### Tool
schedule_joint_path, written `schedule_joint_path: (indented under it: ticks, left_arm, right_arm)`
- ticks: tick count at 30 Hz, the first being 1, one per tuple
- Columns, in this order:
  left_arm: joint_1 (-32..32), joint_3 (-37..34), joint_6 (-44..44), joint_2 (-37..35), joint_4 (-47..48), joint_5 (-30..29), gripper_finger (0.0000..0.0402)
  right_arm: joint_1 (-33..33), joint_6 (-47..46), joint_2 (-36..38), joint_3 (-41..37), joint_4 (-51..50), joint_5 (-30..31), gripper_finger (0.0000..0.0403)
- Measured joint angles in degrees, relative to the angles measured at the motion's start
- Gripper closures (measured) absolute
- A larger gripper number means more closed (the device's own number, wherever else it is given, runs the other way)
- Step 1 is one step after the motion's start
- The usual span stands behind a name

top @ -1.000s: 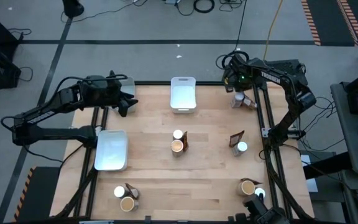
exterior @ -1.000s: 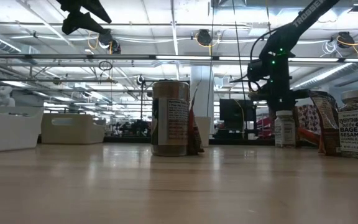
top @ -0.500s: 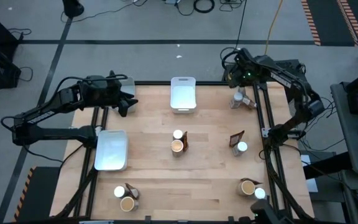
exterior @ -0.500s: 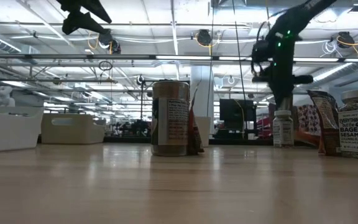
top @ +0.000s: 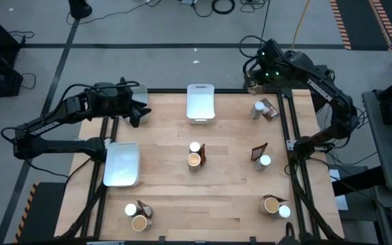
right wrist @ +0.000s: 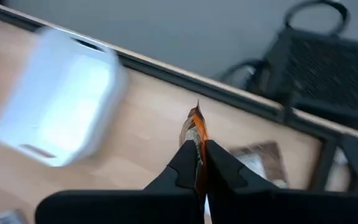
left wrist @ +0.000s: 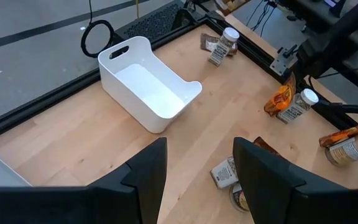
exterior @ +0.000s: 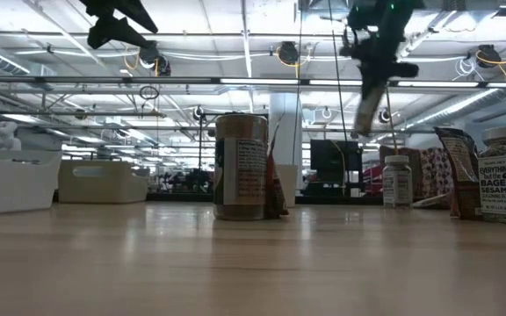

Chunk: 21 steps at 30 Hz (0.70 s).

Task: Sort spices by type
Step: Put the brown seasoning pack into the top white bin

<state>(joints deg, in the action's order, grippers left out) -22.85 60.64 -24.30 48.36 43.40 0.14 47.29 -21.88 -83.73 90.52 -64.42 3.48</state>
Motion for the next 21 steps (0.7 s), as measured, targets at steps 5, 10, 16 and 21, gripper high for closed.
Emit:
schedule_joint_path:
  ticks: [5, 10, 16, 21]
  left_arm:
    - [0.0, 0.0, -0.9, 0.0, 0.0, 2.0, 0.0212]
    - [0.0, 0.0, -1.8, 0.0, 1.5, 2.9, 0.0212]
    - [0.6, 0.0, -2.9, -0.5, 7.1, 4.0, 0.0212]
    - [1.6, 0.0, -4.4, -2.0, 9.9, 4.1, 0.0212]
  right_arm:
    - [-5.2, 0.3, -1.7, 3.5, 1.6, -0.8, 0.0403]
    - [-11.0, 1.8, -5.8, 4.8, 6.3, -3.4, 0.0403]
    - [-16.8, 3.9, -12.4, 4.8, 17.1, -5.5, 0.0403]
    - [-18.8, 5.5, -19.9, 8.4, 18.4, -8.5, 0.0403]
